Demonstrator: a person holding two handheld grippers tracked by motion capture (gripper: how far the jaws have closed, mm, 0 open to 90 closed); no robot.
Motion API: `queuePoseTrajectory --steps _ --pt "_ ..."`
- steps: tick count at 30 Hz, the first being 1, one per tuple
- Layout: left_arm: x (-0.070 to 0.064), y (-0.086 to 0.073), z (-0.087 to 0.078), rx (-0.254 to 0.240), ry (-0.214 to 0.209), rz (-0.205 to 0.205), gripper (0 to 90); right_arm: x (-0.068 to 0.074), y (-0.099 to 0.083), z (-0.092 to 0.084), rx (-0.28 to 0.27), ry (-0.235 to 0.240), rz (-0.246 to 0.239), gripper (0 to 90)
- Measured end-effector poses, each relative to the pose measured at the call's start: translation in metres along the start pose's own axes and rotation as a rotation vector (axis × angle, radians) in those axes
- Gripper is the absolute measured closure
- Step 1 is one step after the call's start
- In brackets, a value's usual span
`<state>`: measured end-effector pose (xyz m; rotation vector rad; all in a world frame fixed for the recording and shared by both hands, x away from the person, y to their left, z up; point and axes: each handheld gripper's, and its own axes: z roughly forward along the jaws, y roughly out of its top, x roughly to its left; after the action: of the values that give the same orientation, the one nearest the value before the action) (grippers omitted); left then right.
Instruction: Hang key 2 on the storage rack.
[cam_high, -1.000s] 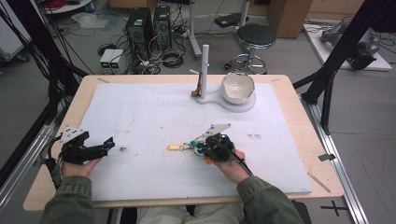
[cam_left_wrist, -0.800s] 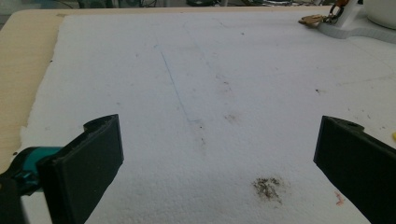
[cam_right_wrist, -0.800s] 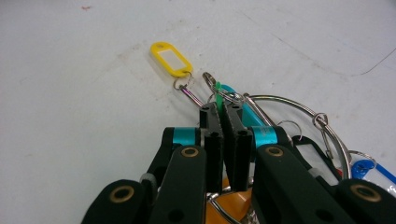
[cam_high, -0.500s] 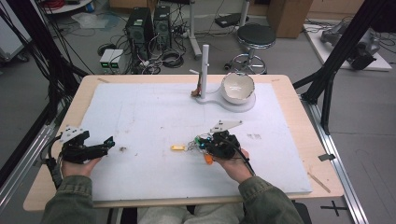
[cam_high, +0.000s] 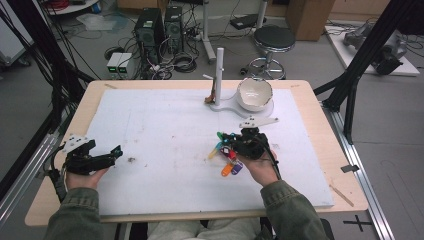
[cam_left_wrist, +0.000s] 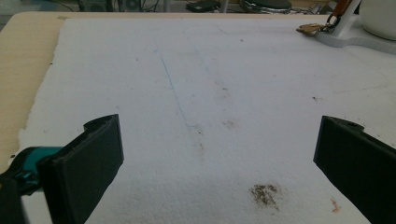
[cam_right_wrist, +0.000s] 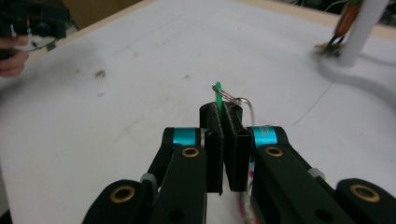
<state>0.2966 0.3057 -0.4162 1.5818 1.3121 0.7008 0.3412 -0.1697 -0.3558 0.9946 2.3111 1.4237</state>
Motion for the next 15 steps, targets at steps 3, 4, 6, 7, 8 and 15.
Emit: queuePoseTrajectory --steps 3,4,6,7,8,15 --pt "0.000 0.000 -0.001 -0.008 -0.004 -0.007 1.9 -0.006 0.011 -0.009 -0.034 -0.006 0.024 87.9" --pt "0.001 0.000 -0.001 -0.007 -0.004 -0.006 1.9 -0.007 0.016 -0.013 -0.040 -0.011 0.032 87.9" --pt "0.001 0.000 -0.001 -0.008 -0.003 -0.007 1.9 -0.008 0.023 -0.018 -0.055 -0.016 0.029 87.9" --pt "0.001 0.000 -0.001 -0.009 -0.003 -0.009 1.9 -0.008 0.027 -0.020 -0.063 -0.017 0.028 87.9" --pt "0.001 0.000 -0.001 -0.009 -0.005 -0.008 1.9 -0.008 0.031 -0.022 -0.070 -0.018 0.027 87.9" --pt "0.001 0.000 -0.001 -0.013 -0.006 -0.012 1.9 -0.003 0.056 -0.029 -0.098 -0.015 0.006 87.9"
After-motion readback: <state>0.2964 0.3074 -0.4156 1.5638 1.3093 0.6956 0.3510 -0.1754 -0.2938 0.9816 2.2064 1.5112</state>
